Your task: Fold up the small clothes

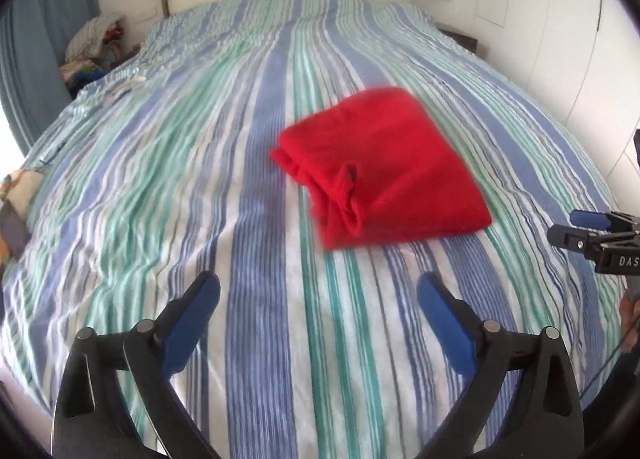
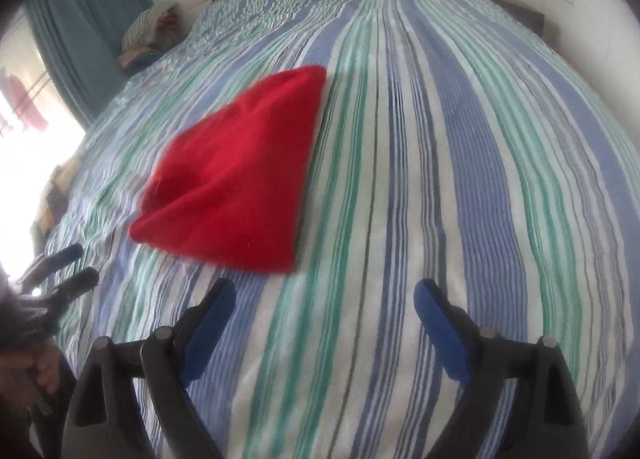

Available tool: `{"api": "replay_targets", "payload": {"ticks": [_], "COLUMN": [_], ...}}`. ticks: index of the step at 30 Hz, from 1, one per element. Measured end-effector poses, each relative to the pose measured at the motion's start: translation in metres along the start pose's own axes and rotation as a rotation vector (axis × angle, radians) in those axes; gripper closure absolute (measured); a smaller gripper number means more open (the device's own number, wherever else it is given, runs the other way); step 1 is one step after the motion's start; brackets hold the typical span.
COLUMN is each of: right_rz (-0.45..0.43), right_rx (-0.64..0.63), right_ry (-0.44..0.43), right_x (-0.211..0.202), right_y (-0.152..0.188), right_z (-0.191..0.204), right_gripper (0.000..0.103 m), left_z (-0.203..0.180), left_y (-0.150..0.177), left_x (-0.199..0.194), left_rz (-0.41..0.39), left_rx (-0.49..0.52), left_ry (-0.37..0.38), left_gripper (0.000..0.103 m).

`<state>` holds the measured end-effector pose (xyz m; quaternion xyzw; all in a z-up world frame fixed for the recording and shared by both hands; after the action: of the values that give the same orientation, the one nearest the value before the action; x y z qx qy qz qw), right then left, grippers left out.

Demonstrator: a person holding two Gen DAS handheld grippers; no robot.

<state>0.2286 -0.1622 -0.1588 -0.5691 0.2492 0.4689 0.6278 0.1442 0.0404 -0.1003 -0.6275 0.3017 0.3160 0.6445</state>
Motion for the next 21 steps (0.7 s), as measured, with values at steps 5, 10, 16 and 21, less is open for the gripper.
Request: {"api": "replay_targets", "payload": {"ticks": [5, 10, 16, 21], "right_rz": [-0.056, -0.109, -0.127, -0.129], "right_rx": [-0.046, -0.082, -0.083, -0.096], "right_ry": [0.017, 0.004, 0.034, 0.054], "right_x": [-0.054, -0.096, -0.121, -0.137], "right_y": [0.023, 0.034, 0.038, 0.041], "right_z": [0.031, 0.063, 0.075, 0.08], "right_gripper": [0.003, 0.001, 0.001, 0.001], "left_z": [-0.004, -0.008, -0.011, -0.009], "left_y": [-0.008, 0.0, 0.011, 0.016], "left_x": [-0.041, -0.063, -0.081, -0.091], "left_rz": [-0.022, 0.01, 0.01, 0.027], "left_rx": [-0.023, -0.025, -0.041, -0.059], "left_ry": [-0.018, -0.116, -0.159, -0.175], "left_gripper": [0.002, 0.002, 0.001, 0.001]}}
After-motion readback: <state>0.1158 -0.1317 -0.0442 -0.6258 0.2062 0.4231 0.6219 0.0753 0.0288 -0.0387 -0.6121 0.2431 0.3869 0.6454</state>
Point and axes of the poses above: each gripper's, at about its wrist camera, not at the fingertips, and x roughly the way its jaws point, z to its left, y to its underside, the point moved 4 cm from there along x, roughly the way its jaws point, and after that the axes turned 3 degrees about z, right-handed, at the moved point
